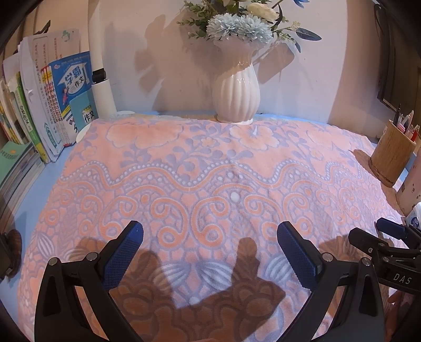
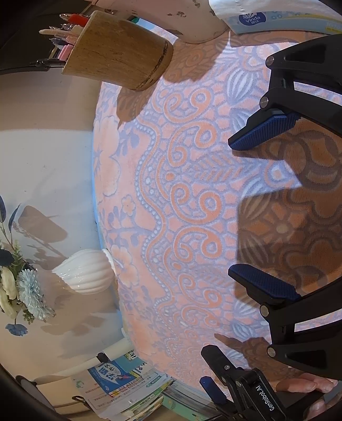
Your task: Organize books
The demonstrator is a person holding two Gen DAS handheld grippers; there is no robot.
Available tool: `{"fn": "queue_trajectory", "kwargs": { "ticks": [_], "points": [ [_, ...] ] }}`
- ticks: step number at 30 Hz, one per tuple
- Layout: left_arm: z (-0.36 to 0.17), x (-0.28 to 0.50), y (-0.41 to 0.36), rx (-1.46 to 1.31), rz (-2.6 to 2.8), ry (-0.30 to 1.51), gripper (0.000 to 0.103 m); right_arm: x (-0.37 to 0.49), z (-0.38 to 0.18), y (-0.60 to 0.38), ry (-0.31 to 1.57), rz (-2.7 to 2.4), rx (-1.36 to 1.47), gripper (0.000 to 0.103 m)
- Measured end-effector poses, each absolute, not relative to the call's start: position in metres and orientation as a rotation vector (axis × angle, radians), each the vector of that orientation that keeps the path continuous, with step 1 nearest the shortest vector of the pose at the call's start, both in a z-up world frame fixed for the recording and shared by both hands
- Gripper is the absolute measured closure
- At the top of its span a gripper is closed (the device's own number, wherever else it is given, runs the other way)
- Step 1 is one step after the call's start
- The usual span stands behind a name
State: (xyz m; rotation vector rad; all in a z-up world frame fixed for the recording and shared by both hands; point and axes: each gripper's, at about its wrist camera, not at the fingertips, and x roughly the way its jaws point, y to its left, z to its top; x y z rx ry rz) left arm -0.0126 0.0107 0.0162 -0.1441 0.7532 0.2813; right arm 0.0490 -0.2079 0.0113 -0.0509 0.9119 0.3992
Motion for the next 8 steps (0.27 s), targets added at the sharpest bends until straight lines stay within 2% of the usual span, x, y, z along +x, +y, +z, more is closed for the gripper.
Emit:
{"fn": "queue_trajectory", "kwargs": {
  "ticks": [8],
  "points": [
    [0.0188, -0.0151, 0.0079, -0.122, 0.287, 0.727, 0.001, 0.0487, 0.0112, -0.2073, 0.912, 0.398, -0.05, 0.015]
  ]
}}
